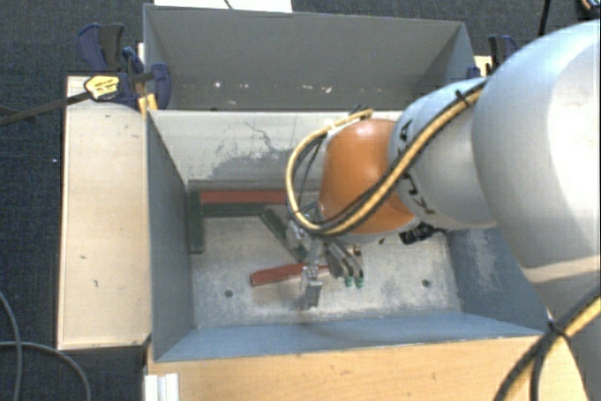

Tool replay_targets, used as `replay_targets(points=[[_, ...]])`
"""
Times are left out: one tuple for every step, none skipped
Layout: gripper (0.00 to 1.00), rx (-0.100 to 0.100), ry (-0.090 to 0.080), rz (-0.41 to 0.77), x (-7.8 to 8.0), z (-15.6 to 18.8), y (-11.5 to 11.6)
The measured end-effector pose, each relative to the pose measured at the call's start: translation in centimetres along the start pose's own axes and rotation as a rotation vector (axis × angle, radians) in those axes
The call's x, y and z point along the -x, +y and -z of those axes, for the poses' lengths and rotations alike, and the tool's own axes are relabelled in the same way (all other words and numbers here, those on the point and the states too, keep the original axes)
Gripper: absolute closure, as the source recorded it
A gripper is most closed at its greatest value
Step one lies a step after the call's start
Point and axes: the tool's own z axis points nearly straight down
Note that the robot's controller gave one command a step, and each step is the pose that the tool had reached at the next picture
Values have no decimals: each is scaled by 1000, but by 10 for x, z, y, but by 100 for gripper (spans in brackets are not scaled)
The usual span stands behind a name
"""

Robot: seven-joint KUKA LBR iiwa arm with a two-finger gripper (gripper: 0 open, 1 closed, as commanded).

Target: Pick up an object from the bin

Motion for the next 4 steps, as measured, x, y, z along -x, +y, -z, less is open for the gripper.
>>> replay_targets(points=[[100, 0, -3, 1, 1, 2, 0], [0, -1, 0, 2, 0, 0, -1], [100, -1, -2, 3, 0, 1, -1], [0, -1, 0, 3, 0, 0, -1]])
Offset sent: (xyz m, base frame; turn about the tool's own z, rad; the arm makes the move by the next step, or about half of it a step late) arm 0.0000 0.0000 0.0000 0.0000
